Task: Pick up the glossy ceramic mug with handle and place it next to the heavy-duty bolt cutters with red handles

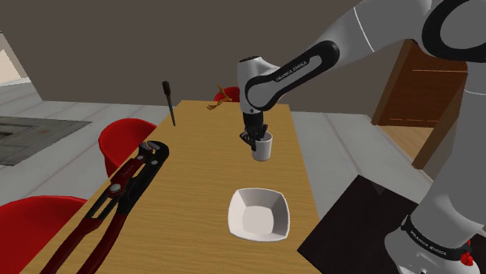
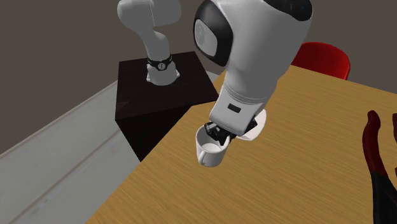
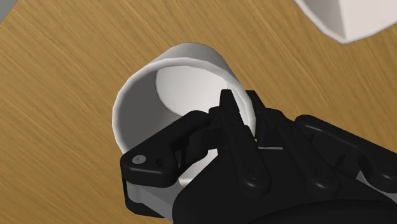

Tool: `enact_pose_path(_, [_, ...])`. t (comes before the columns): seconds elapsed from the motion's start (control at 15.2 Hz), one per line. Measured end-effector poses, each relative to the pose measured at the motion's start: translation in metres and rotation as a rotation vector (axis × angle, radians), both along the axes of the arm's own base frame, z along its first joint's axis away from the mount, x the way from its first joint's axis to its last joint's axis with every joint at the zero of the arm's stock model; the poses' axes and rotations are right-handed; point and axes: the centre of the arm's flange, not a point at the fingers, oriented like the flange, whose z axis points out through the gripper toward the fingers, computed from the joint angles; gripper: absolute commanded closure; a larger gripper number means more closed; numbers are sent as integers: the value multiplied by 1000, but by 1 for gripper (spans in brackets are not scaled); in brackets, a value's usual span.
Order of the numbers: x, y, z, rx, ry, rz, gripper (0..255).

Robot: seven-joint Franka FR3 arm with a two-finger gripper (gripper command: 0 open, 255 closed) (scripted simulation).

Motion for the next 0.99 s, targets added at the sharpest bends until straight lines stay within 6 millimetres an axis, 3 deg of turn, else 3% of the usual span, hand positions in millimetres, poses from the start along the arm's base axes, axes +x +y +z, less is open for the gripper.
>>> enact_pose_path(0.79, [-2,1,62,0,0,0,255])
enact_pose_path(0.99, [21,19,66,0,0,1,255])
